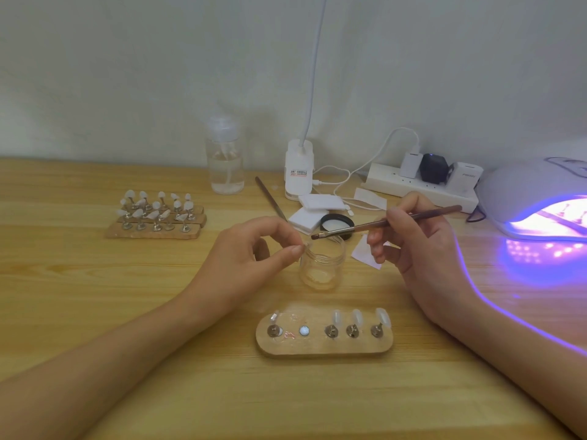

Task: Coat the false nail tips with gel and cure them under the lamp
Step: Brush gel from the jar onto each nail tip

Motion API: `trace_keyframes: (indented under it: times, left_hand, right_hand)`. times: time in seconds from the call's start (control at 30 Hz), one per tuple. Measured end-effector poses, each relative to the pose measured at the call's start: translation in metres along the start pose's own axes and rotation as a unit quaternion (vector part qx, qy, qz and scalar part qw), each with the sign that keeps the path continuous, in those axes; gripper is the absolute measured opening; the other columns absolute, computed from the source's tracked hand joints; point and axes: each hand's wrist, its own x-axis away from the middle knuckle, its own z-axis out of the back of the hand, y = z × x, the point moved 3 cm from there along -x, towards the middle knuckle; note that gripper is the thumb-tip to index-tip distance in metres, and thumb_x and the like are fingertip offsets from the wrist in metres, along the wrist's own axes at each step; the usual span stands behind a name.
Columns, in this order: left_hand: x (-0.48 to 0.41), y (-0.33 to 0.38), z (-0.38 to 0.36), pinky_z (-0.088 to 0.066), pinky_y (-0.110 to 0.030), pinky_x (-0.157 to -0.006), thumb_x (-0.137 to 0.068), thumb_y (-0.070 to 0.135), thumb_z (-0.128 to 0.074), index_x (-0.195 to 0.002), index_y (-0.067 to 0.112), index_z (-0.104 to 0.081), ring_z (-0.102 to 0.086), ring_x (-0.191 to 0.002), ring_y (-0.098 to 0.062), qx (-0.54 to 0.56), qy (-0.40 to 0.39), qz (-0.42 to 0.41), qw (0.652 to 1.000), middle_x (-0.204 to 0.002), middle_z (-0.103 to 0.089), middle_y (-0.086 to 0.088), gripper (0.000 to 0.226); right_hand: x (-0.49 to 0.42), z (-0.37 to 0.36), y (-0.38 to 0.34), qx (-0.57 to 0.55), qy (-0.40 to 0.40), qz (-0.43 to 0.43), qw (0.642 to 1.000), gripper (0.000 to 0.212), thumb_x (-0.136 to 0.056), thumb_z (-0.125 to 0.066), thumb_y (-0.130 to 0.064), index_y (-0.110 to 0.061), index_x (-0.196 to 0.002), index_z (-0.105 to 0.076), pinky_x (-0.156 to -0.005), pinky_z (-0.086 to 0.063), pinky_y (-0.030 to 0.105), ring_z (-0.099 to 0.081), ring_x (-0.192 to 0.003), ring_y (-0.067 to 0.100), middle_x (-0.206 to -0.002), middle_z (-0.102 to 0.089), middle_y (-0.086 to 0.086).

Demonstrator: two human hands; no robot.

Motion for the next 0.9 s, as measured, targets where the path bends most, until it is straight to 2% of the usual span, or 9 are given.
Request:
trace_keyframes:
  times: [0.13, 0.3, 0.43, 0.53, 0.77, 0.9]
  left_hand:
    - [-0.001, 0.0, -0.001, -0.034, -0.01, -0.053, -0.085, 0.017, -0.073, -0.079, 0.025, -0.069, -0.038, -0.051, -0.004, 0.01, -0.005, 0.012, 1.0, -0.074, -0.064, 0.019, 0.011]
    - [-0.001, -0.001, -0.001, -0.033, -0.01, -0.052, -0.086, 0.016, -0.073, -0.081, 0.022, -0.071, -0.038, -0.049, -0.002, 0.018, -0.01, 0.019, 1.0, -0.073, -0.064, 0.018, 0.008]
    - [-0.001, -0.002, -0.001, -0.034, -0.011, -0.052, -0.086, 0.017, -0.073, -0.081, 0.024, -0.071, -0.038, -0.05, -0.004, 0.021, -0.011, 0.026, 0.999, -0.077, -0.067, 0.013, 0.009]
    - [-0.002, -0.003, -0.001, -0.033, -0.009, -0.052, -0.086, 0.016, -0.073, -0.08, 0.024, -0.07, -0.038, -0.049, -0.003, 0.027, -0.012, 0.029, 0.999, -0.073, -0.064, 0.017, 0.01]
    - [-0.002, -0.003, -0.001, -0.033, -0.01, -0.051, -0.086, 0.017, -0.072, -0.082, 0.021, -0.071, -0.038, -0.049, -0.003, 0.028, -0.015, 0.033, 0.999, -0.073, -0.064, 0.016, 0.006]
    - [-0.002, -0.004, -0.001, -0.033, -0.011, -0.051, -0.087, 0.016, -0.073, -0.082, 0.023, -0.071, -0.038, -0.049, -0.003, 0.028, -0.014, 0.032, 0.999, -0.073, -0.064, 0.016, 0.009]
  right_hand:
    - [0.002, -0.005, 0.0, 0.009, -0.025, 0.002, 1.0, 0.018, -0.091, -0.063, -0.027, -0.023, -0.074, -0.057, -0.053, -0.05, 0.026, -0.063, -0.06, 0.02, -0.069, -0.067, 0.009]
    - [0.002, 0.0, 0.0, 0.028, 0.011, -0.001, 1.0, 0.021, -0.092, -0.058, -0.022, -0.022, -0.071, -0.056, -0.052, -0.05, 0.027, -0.061, -0.058, 0.02, -0.066, -0.066, 0.009]
    - [0.002, -0.004, -0.001, 0.004, -0.019, 0.012, 1.0, 0.018, -0.092, -0.061, -0.024, -0.022, -0.074, -0.057, -0.053, -0.05, 0.025, -0.063, -0.059, 0.02, -0.07, -0.067, 0.01]
    - [0.003, -0.006, -0.002, 0.017, -0.024, 0.012, 0.999, 0.016, -0.088, -0.064, -0.03, -0.021, -0.076, -0.058, -0.053, -0.051, 0.025, -0.064, -0.06, 0.02, -0.07, -0.068, 0.01]
    - [0.002, 0.002, 0.001, 0.042, 0.014, 0.009, 0.999, 0.022, -0.092, -0.057, -0.019, -0.024, -0.071, -0.057, -0.05, -0.049, 0.026, -0.061, -0.057, 0.019, -0.065, -0.065, 0.008]
    - [0.002, 0.011, -0.003, 0.041, 0.068, 0.026, 0.997, 0.027, -0.091, -0.055, -0.019, -0.028, -0.066, -0.054, -0.046, -0.043, 0.023, -0.055, -0.052, 0.017, -0.059, -0.061, 0.004]
